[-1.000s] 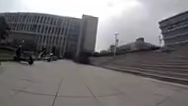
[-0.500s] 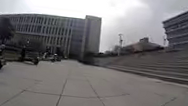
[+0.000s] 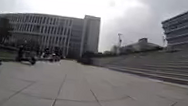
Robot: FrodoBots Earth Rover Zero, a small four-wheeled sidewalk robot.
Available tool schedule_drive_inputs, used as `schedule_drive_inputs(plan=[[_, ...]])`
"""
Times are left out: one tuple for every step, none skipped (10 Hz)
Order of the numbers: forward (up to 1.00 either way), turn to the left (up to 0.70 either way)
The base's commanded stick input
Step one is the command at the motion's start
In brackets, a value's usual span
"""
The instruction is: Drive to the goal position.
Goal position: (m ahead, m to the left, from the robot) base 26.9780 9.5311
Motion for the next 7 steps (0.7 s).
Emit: schedule_drive_inputs(plan=[[0.7, 0.0], [0.7, 0.0], [0.7, 0.0], [0.7, 0.0], [0.7, 0.0], [0.7, 0.0], [0.7, 0.0]])
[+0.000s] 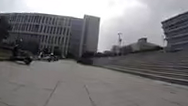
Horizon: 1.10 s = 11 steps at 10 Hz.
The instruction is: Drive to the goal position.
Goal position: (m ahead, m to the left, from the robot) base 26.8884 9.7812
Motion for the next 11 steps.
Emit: schedule_drive_inputs(plan=[[0.7, 0.0], [0.7, 0.0], [0.7, 0.0], [0.7, 0.0], [0.7, 0.0], [0.7, 0.0], [0.7, 0.0], [0.7, 0.0], [0.7, 0.0], [0.7, 0.0], [0.7, 0.0]])
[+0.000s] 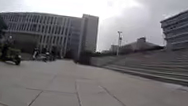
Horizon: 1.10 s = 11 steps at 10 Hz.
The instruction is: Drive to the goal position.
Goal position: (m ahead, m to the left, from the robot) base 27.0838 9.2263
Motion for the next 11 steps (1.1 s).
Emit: schedule_drive_inputs(plan=[[0.7, 0.16], [0.7, 0.35], [0.7, 0.35], [0.7, 0.35], [0.7, 0.35], [0.7, 0.35], [0.7, 0.35], [0.7, 0.35], [0.7, 0.35], [0.7, 0.35], [0.7, 0.35]])
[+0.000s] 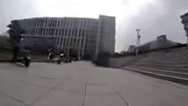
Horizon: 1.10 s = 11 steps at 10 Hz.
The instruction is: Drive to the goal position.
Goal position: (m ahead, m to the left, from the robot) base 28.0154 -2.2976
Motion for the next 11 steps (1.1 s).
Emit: schedule_drive_inputs(plan=[[0.7, 0.35], [0.7, 0.35], [0.7, 0.35], [0.7, 0.3], [0.7, 0.0], [0.7, 0.0], [0.7, 0.0], [0.7, 0.0], [0.7, 0.0], [0.7, 0.0], [0.7, 0.0]])
